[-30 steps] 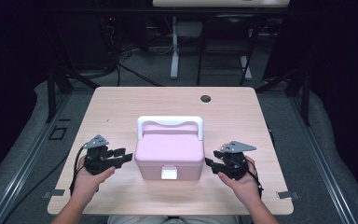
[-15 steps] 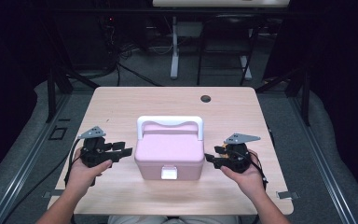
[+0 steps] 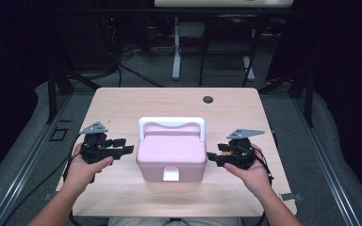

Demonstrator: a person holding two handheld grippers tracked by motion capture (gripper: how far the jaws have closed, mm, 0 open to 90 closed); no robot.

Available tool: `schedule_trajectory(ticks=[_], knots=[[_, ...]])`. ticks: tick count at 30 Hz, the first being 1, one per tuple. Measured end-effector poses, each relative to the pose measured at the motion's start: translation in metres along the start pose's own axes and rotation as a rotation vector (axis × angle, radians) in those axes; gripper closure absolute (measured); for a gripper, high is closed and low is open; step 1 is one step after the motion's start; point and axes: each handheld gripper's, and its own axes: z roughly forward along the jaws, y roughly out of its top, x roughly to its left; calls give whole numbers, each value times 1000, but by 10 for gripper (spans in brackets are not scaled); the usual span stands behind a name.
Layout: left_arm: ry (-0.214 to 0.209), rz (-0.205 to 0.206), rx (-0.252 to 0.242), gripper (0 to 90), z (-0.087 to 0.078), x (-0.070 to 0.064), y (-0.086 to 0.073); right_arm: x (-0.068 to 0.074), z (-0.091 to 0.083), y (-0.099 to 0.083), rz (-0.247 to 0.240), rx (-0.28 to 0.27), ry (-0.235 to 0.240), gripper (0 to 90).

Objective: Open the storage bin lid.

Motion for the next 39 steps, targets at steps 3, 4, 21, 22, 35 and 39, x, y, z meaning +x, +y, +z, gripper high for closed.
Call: schedule_trajectory(ticks=[3, 4, 21, 22, 35, 39], knots=[[-2, 6, 0, 494, 0, 0, 5, 1, -1, 4, -22, 8, -1, 409], [-3, 4, -2, 495, 0, 0, 6, 1, -2, 6, -25, 5, 0, 410], [-9, 2, 6, 507, 10, 2, 26, 1, -1, 32, -51, -7, 28, 426], [-8, 7, 7, 506, 11, 2, 27, 2, 0, 33, -46, -4, 30, 426], [-9, 1, 20, 505, 31, 1, 36, 2, 16, 44, -52, 3, 36, 426], [-10, -1, 19, 508, 36, 0, 38, 2, 20, 44, -50, 2, 42, 430]])
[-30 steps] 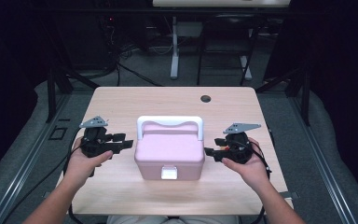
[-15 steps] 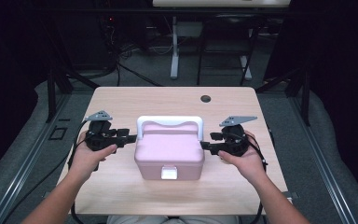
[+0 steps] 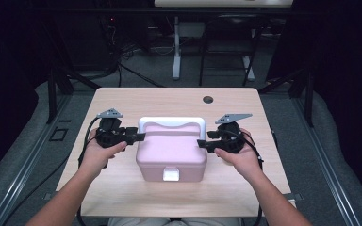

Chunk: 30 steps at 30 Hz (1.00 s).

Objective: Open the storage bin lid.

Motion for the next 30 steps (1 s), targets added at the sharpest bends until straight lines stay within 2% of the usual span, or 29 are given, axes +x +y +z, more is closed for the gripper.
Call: schedule_trajectory(ticks=[6, 8, 12, 16, 21, 30], knots=[[-13, 6, -3, 539, 4, -2, 1, 1, 1, 1, -11, -19, 17, 458], [-18, 16, -1, 559, 4, -3, 1, 3, 2, 1, -21, -22, 9, 470], [8, 40, -3, 583, 4, -6, 1, 4, 2, 1, -35, -25, -7, 506], [5, 48, -8, 614, 0, -8, 1, 6, -1, 1, -44, -36, -13, 537], [14, 78, -17, 626, -4, -13, -2, 10, -4, -2, -67, -53, -20, 546], [35, 90, -31, 641, -2, -16, -6, 10, -4, -6, -79, -79, -35, 611]])
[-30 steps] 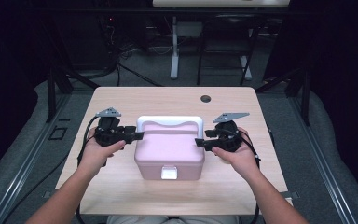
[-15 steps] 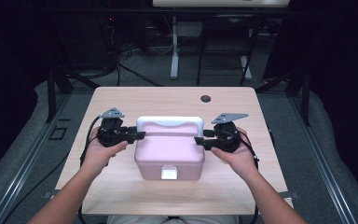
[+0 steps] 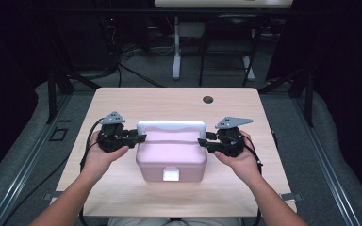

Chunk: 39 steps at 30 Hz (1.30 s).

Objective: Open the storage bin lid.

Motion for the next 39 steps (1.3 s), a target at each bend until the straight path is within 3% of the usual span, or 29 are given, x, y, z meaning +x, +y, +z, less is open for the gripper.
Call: schedule_trajectory(ticks=[8, 15, 39], knots=[[27, 8, 3, 687, 4, 1, -1, -1, 5, -1, 5, 2, -9, 642], [19, 1, -7, 707, 6, 2, -4, -4, 4, -3, 28, -11, -11, 717], [6, -6, 15, 731, -2, -3, -7, 4, -1, -7, 41, -17, -1, 735]])
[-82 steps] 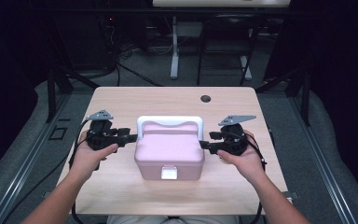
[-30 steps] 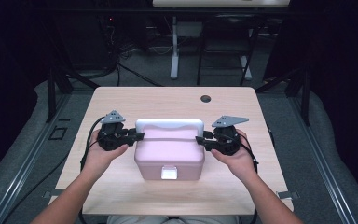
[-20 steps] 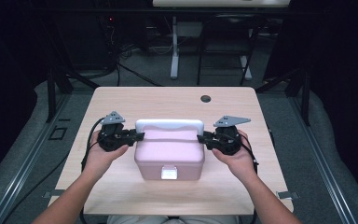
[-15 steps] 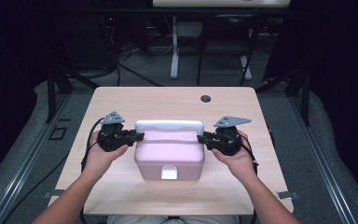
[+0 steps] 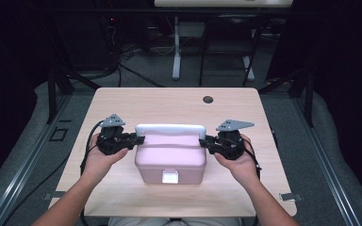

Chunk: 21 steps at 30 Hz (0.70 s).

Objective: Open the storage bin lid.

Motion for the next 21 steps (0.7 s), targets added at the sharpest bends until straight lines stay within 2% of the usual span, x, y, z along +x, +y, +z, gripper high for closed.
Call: schedule_trajectory(ticks=[21], knots=[[-26, 12, 12, 732, -15, -8, -12, 18, -10, -6, -5, 26, 20, 735]])
